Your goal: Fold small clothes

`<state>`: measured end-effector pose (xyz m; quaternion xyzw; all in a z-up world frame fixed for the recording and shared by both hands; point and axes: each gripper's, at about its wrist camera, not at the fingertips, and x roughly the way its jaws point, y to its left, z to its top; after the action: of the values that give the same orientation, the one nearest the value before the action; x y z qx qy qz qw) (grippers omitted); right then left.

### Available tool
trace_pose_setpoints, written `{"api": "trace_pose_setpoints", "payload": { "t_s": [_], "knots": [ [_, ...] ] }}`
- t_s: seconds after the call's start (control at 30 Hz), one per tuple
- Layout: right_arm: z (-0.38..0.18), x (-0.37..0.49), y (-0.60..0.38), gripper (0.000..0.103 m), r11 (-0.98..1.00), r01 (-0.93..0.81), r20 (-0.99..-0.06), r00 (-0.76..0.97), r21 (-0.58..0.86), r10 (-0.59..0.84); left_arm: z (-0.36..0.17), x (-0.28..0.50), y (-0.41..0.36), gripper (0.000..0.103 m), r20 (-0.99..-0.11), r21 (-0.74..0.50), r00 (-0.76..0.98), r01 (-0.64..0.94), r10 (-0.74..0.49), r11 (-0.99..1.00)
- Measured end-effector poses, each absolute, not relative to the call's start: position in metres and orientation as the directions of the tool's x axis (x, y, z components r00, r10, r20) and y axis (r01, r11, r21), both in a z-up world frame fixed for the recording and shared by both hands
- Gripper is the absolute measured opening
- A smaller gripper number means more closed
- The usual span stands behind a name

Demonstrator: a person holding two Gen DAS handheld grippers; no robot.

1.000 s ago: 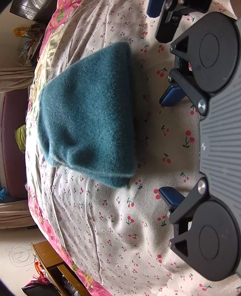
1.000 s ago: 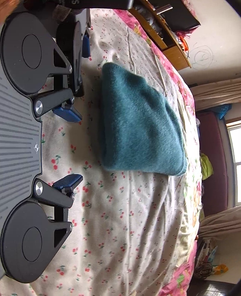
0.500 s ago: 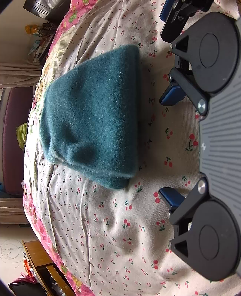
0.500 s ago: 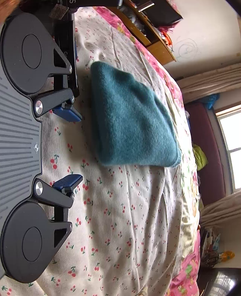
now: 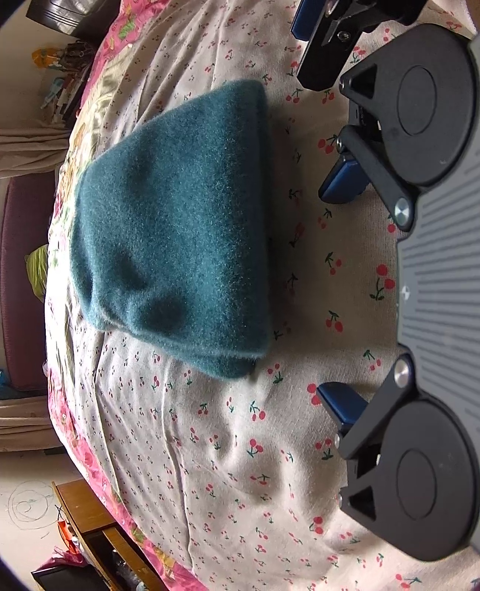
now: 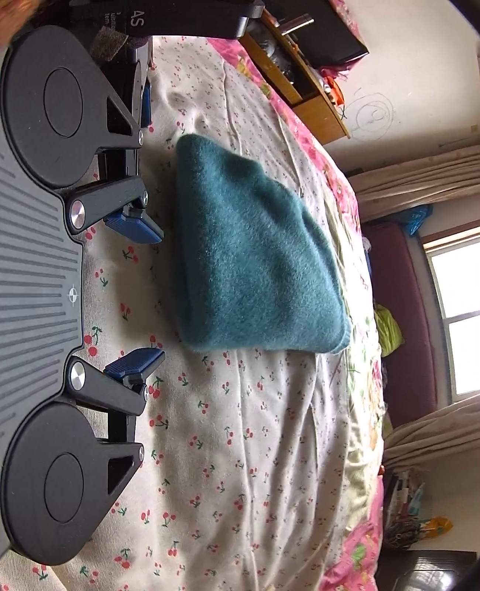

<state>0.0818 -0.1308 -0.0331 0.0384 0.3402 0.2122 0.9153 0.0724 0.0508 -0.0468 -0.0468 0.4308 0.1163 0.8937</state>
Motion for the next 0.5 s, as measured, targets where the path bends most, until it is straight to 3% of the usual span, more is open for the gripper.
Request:
{"api": "trace_pose_setpoints", "payload": {
  "t_s": [0.5],
  "knots": [
    [-0.0356,0.0794,-0.1319,0.063,0.904,-0.361,-0.603,0.677,0.229,0.422,-0.0461,0.069,0.0478,0.103,-0.774,0.026,0.61,-0.235,0.168,0.972]
  ]
}}
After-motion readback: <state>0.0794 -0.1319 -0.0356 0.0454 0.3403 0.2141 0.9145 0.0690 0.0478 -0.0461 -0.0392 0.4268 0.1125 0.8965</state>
